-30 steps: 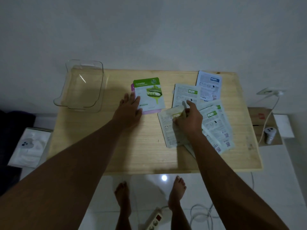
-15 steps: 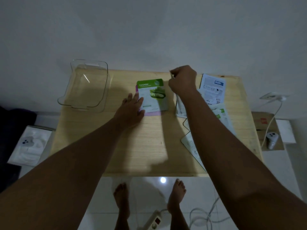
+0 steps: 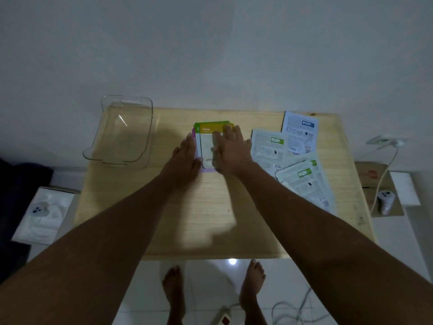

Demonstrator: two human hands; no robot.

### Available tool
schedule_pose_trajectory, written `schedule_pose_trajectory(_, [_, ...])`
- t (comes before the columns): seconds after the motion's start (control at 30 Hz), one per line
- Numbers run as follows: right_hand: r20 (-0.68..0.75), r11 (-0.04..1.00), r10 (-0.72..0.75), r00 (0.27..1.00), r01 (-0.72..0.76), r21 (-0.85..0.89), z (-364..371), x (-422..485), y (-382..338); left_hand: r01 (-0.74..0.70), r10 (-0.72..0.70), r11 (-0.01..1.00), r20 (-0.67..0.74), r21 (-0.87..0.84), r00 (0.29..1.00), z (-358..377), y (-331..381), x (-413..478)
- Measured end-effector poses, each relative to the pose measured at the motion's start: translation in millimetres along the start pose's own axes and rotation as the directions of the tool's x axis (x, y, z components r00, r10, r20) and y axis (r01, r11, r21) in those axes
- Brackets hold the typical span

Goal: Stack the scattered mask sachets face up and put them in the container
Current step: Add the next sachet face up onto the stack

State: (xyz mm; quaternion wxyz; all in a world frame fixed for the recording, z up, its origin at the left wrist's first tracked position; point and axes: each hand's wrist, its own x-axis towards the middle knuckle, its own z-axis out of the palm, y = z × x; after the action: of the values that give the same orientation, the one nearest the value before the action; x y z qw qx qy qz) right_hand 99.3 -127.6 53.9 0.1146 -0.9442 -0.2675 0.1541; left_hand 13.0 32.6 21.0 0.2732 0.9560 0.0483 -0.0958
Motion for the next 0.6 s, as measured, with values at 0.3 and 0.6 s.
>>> schedule_pose_trajectory(0.3, [-0.138, 0.997, -0.066, 0.988, 0.070, 0.026, 16, -7, 12, -0.012, 0.010, 0.962, 0.006, 0.272, 1.000, 12, 1, 9])
schedule_pose_trajectory(0.6, [-0.055, 0.829, 0.534, 0.843, -0.511, 0.227, -18, -10, 47, 0.001, -0.038, 0.944, 0.106, 0.331, 0.994, -2, 12, 16])
